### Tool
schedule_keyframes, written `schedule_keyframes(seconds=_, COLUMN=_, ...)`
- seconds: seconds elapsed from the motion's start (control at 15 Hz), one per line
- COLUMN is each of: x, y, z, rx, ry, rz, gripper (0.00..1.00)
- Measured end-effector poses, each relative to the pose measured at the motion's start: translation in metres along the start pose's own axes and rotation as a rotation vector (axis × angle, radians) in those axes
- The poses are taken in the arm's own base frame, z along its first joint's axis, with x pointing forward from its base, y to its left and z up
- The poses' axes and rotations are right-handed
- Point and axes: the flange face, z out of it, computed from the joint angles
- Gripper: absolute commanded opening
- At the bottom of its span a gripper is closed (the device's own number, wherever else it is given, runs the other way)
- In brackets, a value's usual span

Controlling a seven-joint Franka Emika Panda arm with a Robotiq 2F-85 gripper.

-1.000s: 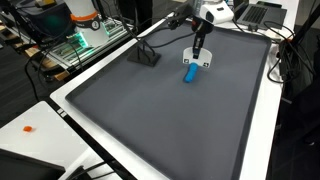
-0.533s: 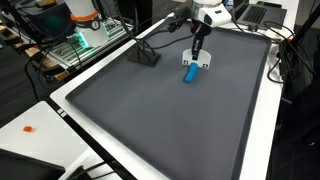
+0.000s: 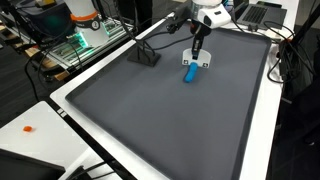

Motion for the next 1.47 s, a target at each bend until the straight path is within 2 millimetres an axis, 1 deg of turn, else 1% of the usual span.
schedule_keyframes(seconds=0.6, x=-0.002, y=-0.005, z=0.001, rx=0.020, ry=-0.018, rz=-0.005, gripper=0.01)
schedule_keyframes(seconds=1.13, x=-0.006, y=-0.017, z=0.001, rx=0.034, ry=-0.067, rz=-0.014, gripper=0.01)
schedule_keyframes(seconds=1.47, x=-0.007, y=-0.018, z=-0.005, rx=0.034, ry=-0.079, rz=-0.016, gripper=0.01)
